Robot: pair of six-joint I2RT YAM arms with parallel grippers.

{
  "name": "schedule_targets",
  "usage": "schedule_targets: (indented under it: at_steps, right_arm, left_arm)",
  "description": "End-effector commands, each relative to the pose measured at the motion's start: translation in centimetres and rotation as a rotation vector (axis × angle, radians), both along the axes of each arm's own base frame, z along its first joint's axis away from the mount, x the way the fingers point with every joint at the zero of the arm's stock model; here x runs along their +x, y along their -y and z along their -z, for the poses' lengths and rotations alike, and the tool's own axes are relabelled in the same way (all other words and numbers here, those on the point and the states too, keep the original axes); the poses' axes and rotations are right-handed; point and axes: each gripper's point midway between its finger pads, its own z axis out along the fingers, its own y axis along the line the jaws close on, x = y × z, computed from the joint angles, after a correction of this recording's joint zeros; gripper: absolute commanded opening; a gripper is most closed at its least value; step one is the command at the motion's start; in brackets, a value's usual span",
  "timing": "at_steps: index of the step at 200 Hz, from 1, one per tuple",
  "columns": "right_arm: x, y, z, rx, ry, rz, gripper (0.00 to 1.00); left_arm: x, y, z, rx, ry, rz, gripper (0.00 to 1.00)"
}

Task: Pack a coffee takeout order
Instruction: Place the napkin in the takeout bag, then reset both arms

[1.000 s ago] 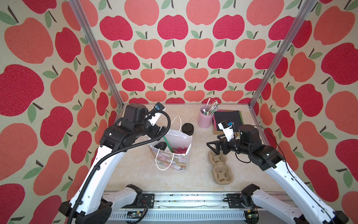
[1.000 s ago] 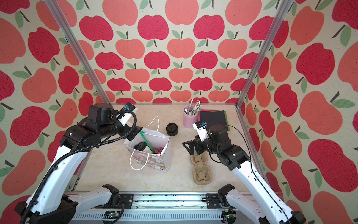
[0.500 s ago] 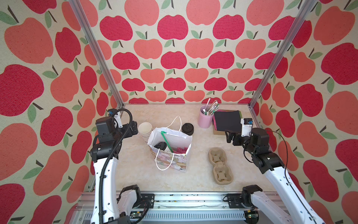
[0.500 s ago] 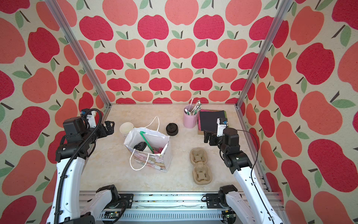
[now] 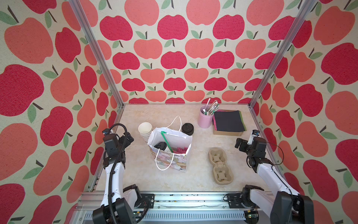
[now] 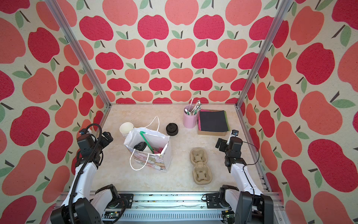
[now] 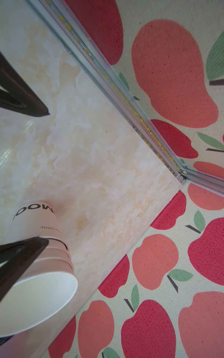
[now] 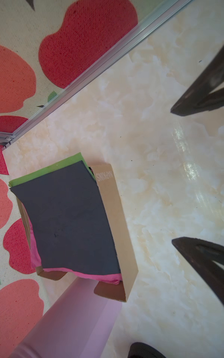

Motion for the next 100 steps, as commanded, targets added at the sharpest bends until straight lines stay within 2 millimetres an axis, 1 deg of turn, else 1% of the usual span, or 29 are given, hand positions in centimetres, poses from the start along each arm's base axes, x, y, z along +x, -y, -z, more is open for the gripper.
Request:
schedule_targets:
  at_steps: [1, 17, 20, 22, 25, 36, 38, 44, 59, 67, 80, 89, 100]
  right_arm:
    - [2.0, 0.2, -1.1, -0.063, 0.113, -0.036, 0.99]
    - [2.7, -0.1, -0.2, -0.071, 0.125, -0.061, 0.99]
    - [2.9, -0.1, -0.3, -0.070, 0.136, -0.065, 0.99]
    - [3.0, -0.1, -0.2, -0.067, 0.135, -0.064, 0.99]
    - [3.2, -0.1, -0.1, -0.062, 0.128, -0.064, 0.99]
    - [3.8, -0.2, -0.2, -0.057, 0.131, -0.076, 0.99]
    - [4.0, -0.3, -0.3, -0.058, 0.137, -0.081, 0.99]
    - [4.4, -0.4, -0.4, -0.063, 0.153, -0.089, 0.99]
    - [5.1, -0.5, -0.7, -0.063, 0.188, -0.098, 0.99]
    - [5.5, -0.6, -0.9, -0.062, 0.208, -0.108, 0.99]
    - [6.1, -1.0, -0.9, -0.056, 0.225, -0.126, 0.99]
    - [6.6, -1.3, -1.0, -0.062, 0.231, -0.152, 0.99]
    - [6.8, -1.5, -0.6, -0.073, 0.234, -0.174, 0.99]
  left_arm:
    - [1.1, -2.7, -1.4, 0.092, 0.124, -0.109, 0.99]
    - [1.6, -3.2, -0.3, 0.116, 0.129, -0.127, 0.99]
    - [1.7, -3.3, -0.4, 0.122, 0.140, -0.135, 0.99]
    - [1.8, -3.3, 0.2, 0.122, 0.128, -0.138, 0.99]
    - [1.9, -3.4, 0.6, 0.124, 0.126, -0.141, 0.99]
    - [2.4, -3.4, 1.3, 0.149, 0.128, -0.146, 0.99]
    - [2.4, -3.4, 1.2, 0.157, 0.134, -0.147, 0.99]
    - [2.8, -3.2, 1.7, 0.173, 0.130, -0.138, 0.99]
    - [3.8, -2.4, 2.2, 0.236, 0.132, -0.094, 0.99]
    - [4.3, -2.0, 2.6, 0.227, 0.136, -0.079, 0.99]
    - [5.0, -1.1, 2.5, 0.222, 0.147, -0.026, 0.99]
    - [5.3, -0.5, 1.9, 0.253, 0.170, -0.005, 0.99]
    - [5.6, 0.3, 1.1, 0.308, 0.209, 0.023, 0.99]
